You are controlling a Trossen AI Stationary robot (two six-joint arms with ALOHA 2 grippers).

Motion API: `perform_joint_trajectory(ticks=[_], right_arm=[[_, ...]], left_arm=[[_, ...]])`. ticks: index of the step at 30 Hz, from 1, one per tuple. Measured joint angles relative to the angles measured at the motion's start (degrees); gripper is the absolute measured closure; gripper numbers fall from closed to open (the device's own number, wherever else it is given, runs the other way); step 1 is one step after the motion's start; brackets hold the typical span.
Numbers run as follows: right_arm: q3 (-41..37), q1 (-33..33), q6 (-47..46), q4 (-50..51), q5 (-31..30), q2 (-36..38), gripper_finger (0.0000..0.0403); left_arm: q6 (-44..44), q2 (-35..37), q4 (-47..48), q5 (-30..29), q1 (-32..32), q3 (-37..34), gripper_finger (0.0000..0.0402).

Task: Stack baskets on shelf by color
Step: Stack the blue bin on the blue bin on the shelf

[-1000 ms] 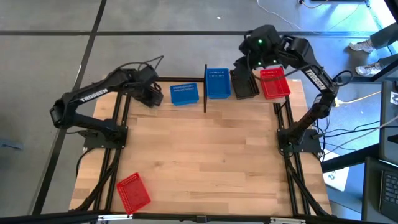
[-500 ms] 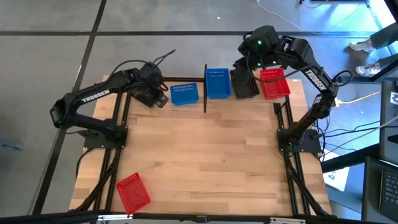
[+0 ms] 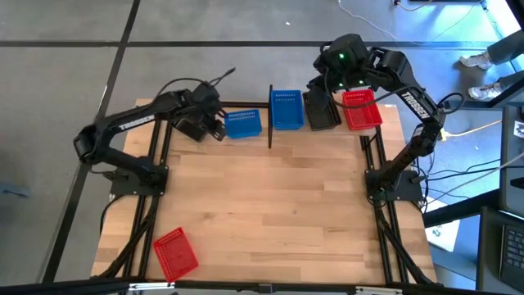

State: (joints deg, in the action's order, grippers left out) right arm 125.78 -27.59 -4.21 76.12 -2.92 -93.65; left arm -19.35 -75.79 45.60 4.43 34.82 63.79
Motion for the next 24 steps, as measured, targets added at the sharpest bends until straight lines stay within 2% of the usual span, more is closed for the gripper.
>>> perform_joint_trajectory(ticks=[3,8,13,17,24], right_arm=[[0.0,0.0,0.0,0.0,0.0,0.0,0.0336],[0.0,0.0,0.0,0.0,0.0,0.0,0.0336],[0.0,0.0,0.0,0.0,0.0,0.0,0.0336],[0.0,0.0,0.1,0.0,0.0,0.0,0.0336],[0.0,0.0,0.2,0.0,0.0,0.0,0.0336]], left_arm=[[2.9,-4.2,-2.1,0.6,-0.4,0.0,0.0307],[12.6,-10.8,-8.2,1.0,-1.9,0.0,0.0309],[31.1,-15.5,-9.9,0.7,-3.8,-0.1,0.0309],[42.0,-17.7,-9.2,0.4,-5.5,-0.1,0.0308],[49.0,-18.5,-9.8,-11.0,-7.8,-0.1,0.0308]])
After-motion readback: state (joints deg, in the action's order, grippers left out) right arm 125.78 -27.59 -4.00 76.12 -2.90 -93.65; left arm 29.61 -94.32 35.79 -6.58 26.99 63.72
